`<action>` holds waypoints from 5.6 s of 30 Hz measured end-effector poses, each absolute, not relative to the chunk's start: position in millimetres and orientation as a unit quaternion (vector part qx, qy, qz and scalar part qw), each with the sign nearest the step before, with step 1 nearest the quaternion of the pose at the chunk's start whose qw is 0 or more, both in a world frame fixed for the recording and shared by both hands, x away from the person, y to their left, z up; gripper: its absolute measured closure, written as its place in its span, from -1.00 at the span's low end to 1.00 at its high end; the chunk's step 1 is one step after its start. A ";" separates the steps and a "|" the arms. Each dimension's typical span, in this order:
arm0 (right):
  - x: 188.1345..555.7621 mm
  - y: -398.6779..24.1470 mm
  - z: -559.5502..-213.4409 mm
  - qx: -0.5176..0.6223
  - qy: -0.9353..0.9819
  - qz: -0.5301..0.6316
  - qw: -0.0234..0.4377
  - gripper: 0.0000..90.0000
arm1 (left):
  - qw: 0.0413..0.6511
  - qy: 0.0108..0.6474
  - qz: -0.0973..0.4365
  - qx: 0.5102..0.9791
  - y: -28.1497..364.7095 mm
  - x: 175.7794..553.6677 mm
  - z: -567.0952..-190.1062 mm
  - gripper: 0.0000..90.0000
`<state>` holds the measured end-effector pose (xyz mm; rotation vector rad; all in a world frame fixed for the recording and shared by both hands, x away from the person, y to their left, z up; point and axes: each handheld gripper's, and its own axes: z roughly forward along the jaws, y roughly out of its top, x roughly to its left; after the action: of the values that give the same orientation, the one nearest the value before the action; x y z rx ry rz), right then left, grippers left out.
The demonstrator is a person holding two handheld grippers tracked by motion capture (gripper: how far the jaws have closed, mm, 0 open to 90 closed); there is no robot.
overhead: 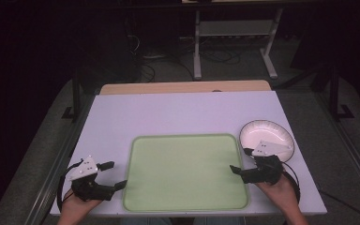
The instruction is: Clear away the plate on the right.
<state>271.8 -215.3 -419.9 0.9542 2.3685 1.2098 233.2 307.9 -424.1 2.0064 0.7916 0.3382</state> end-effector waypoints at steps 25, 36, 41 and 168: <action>267.0 -224.6 -412.3 0.338 0.819 0.436 0.161 -0.61 | 0.460 0.320 0.137 0.817 307.3 233.2 -424.1 -0.69; 266.3 -234.6 -409.9 0.346 0.814 0.437 0.162 -0.60 | 0.459 0.320 0.138 0.817 307.9 233.0 -424.2 -0.69; 266.3 -240.2 -409.5 0.351 0.811 0.438 0.163 -0.60 | 0.459 0.320 0.138 0.817 307.6 233.1 -424.4 -0.69; 356.3 -376.7 -395.7 0.591 0.724 0.346 0.086 -0.48 | 0.452 0.328 0.138 0.818 311.8 235.7 -426.5 -0.69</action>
<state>356.3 -376.7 -395.7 1.7601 2.1579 1.0300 235.7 311.8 -426.5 2.0199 0.8094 0.3407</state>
